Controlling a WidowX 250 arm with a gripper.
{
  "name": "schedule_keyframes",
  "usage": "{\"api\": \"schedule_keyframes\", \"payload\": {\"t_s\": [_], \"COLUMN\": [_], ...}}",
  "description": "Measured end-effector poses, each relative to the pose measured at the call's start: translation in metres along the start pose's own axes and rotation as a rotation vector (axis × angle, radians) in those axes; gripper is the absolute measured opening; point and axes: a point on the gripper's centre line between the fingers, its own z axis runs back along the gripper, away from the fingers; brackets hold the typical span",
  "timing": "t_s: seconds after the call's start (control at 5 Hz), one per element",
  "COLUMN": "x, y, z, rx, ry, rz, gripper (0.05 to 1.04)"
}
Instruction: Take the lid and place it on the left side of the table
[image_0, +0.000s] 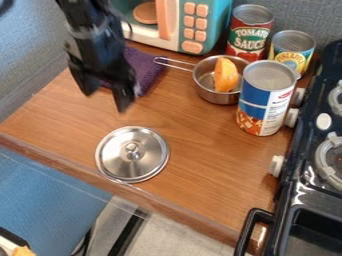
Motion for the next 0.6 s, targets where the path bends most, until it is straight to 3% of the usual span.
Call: {"api": "schedule_keyframes", "payload": {"t_s": [0.4,0.6], "x": [-0.018,-0.02], "y": [-0.03,-0.032], "z": [-0.036,-0.042], "rx": [0.043,0.045], "ry": [0.069,0.08], "rz": [-0.073,-0.077], "gripper": [0.999,0.999]}}
